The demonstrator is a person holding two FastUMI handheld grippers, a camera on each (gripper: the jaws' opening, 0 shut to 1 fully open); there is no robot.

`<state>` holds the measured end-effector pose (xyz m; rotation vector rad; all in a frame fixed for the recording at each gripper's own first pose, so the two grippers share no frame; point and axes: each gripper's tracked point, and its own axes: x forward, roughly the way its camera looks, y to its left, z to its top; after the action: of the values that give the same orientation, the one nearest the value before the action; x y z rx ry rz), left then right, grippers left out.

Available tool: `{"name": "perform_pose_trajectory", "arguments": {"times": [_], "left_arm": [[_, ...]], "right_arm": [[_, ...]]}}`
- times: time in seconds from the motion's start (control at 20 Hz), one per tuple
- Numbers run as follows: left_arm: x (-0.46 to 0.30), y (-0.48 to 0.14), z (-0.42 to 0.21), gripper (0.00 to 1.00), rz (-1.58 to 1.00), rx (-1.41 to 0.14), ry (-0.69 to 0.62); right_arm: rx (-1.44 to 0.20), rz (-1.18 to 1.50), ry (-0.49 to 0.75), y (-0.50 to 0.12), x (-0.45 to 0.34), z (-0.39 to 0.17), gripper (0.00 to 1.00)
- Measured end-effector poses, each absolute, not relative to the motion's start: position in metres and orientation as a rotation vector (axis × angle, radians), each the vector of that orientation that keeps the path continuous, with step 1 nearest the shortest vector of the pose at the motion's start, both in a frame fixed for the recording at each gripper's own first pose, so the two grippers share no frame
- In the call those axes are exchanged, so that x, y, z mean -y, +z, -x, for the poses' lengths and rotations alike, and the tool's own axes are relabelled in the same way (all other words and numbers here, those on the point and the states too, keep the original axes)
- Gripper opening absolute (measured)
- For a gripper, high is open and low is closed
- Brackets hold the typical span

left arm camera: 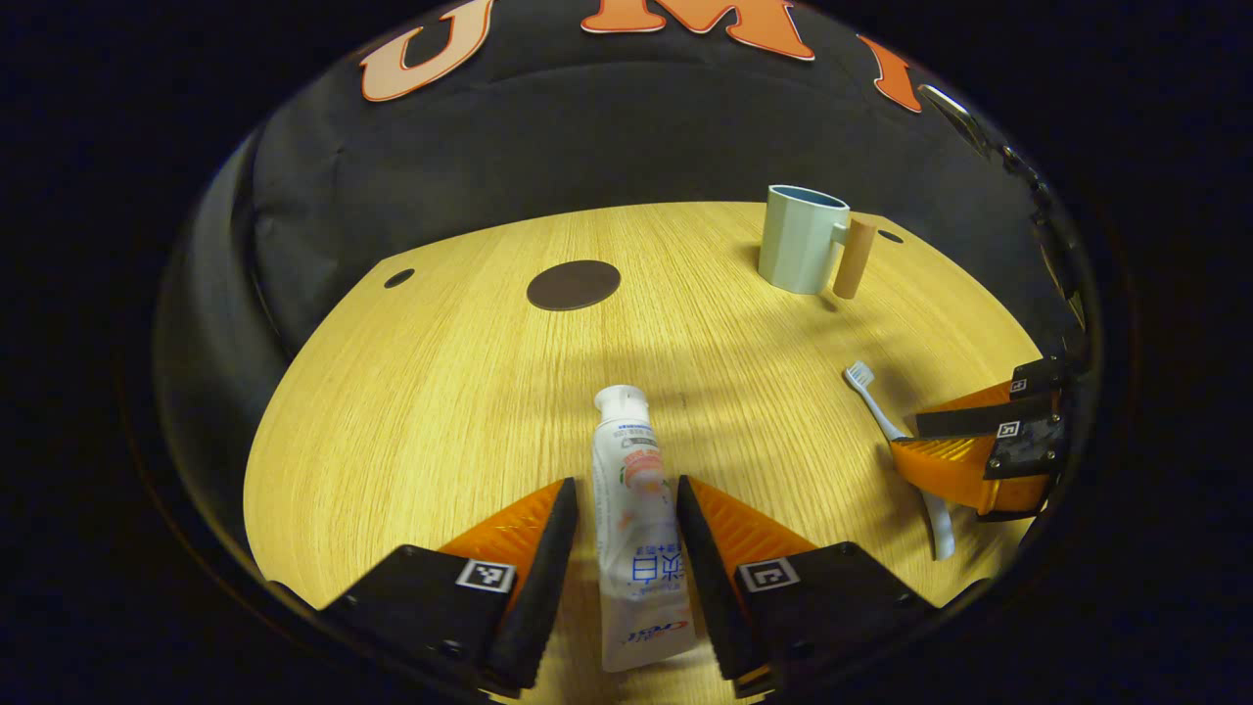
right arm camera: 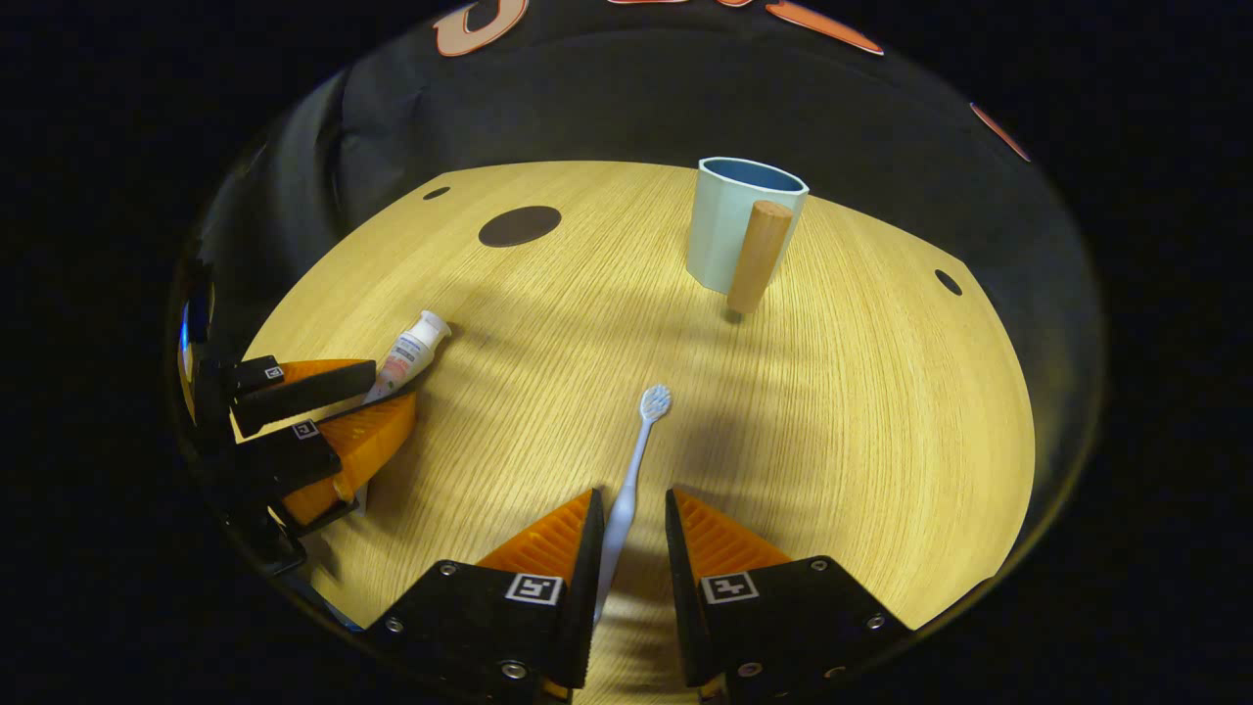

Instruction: Put the toothbrush and toothpaste on the desktop into the cup, then pick up the cup and place it on the coaster on the desktop.

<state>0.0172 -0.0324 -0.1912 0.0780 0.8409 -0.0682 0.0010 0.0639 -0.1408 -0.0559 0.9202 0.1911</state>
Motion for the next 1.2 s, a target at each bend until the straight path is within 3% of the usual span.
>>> {"name": "perform_pose_trajectory", "arguments": {"times": [0.05, 0.3, 0.4, 0.45, 0.75, 1.2], "left_arm": [[0.033, -0.194, -0.017, 0.55, -0.085, -0.85, -0.063], [0.021, -0.196, -0.012, 0.46, -0.103, -0.872, -0.041], [0.022, -0.196, -0.011, 0.28, -0.085, -0.867, -0.044], [0.023, -0.197, -0.011, 0.25, -0.08, -0.865, -0.044], [0.027, -0.189, -0.014, 0.18, -0.042, -0.824, -0.061], [0.03, -0.168, -0.023, 0.19, -0.049, -0.728, -0.069]], "right_arm": [[-0.933, 0.057, 0.192, -0.141, -0.065, -0.001, 0.35], [-0.987, 0.035, 0.189, -0.142, -0.064, -0.001, 0.16], [-0.991, 0.014, 0.198, -0.14, -0.064, -0.004, 0.12], [-0.995, 0.005, 0.207, -0.139, -0.065, -0.003, 0.11], [-0.945, -0.053, 0.213, -0.135, -0.068, -0.008, 0.09], [-0.754, -0.101, 0.228, -0.095, -0.064, -0.026, 0.08]]}}
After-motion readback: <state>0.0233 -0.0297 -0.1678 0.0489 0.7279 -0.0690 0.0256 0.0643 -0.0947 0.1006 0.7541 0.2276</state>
